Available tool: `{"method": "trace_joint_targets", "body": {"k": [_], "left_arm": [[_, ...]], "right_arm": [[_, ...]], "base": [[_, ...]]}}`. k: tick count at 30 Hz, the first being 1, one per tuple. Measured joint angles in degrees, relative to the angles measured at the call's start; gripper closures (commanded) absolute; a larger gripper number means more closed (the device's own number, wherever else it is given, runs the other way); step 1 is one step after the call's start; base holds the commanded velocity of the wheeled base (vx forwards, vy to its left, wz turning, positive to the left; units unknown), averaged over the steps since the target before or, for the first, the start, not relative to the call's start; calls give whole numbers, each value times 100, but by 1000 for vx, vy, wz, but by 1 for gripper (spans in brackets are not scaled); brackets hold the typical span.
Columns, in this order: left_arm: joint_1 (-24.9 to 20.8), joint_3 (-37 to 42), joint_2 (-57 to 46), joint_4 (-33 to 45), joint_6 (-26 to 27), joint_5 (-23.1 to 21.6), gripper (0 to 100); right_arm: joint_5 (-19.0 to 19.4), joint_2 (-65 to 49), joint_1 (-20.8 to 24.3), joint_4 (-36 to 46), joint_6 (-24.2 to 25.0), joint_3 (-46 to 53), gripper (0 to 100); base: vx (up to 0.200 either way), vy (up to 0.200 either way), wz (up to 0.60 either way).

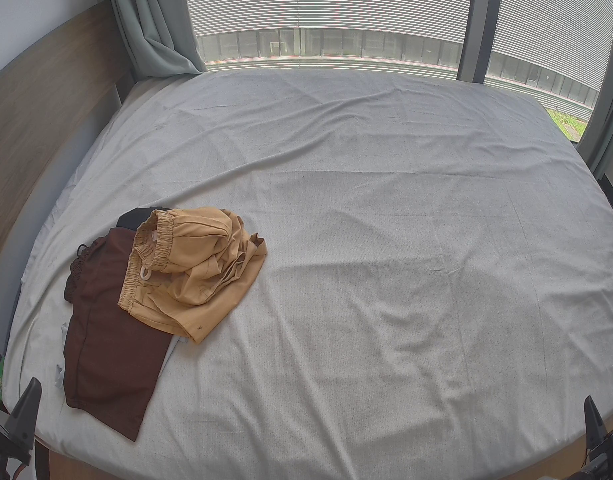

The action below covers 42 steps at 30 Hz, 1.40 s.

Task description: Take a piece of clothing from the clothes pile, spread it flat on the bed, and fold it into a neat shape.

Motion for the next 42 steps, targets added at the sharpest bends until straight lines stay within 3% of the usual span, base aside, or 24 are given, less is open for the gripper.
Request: {"method": "trace_joint_targets", "body": {"k": [11,19,30,42], "left_arm": [[-144,-168,959,-422,-668,-343,0],[-155,-400,1747,-633,-758,-690,0],[99,-945,2855,-750,-778,-1615,0],[475,-1323,3977,-1454,-756,-1968,0]], "right_arm": [[0,0,6,-2,13,0,0],[-2,0,13,0,6,0,0],[-7,0,22,-2,-5,0,0],[-2,0,20,-5,-13,0,0]], "base": [[0,0,0],[0,0,0],[0,0,0],[0,0,0]]}}
